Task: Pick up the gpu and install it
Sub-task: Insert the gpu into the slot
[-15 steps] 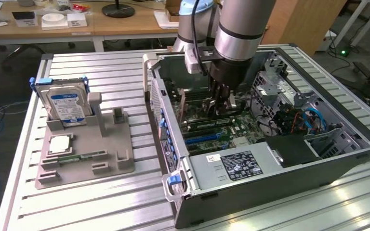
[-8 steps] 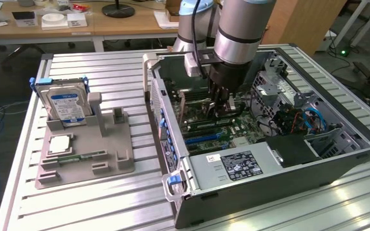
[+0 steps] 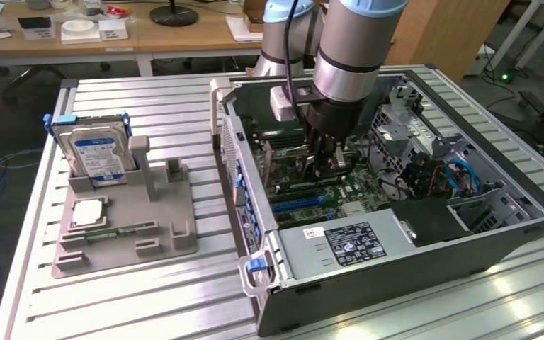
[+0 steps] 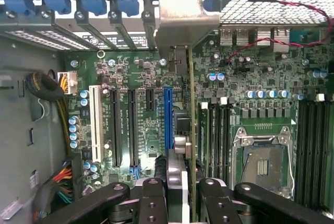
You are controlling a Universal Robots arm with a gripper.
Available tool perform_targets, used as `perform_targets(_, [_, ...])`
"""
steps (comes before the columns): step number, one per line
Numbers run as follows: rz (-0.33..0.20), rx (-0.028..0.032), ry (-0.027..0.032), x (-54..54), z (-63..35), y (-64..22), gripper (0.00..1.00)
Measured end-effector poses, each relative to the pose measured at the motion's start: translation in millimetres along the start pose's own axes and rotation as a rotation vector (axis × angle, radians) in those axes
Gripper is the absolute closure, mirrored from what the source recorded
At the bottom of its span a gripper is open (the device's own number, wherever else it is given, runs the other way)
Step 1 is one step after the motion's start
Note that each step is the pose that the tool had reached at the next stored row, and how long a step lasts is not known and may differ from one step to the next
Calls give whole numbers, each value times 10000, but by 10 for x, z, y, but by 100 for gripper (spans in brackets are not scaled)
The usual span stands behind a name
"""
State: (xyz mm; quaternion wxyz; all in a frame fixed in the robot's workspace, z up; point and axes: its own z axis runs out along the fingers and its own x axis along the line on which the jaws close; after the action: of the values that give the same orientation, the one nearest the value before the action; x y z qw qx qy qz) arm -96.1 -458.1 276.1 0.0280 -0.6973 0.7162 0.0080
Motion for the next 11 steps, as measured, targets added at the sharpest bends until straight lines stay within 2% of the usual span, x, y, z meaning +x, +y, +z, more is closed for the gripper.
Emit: perform_targets(11, [-3, 1, -2, 16, 19, 11, 71])
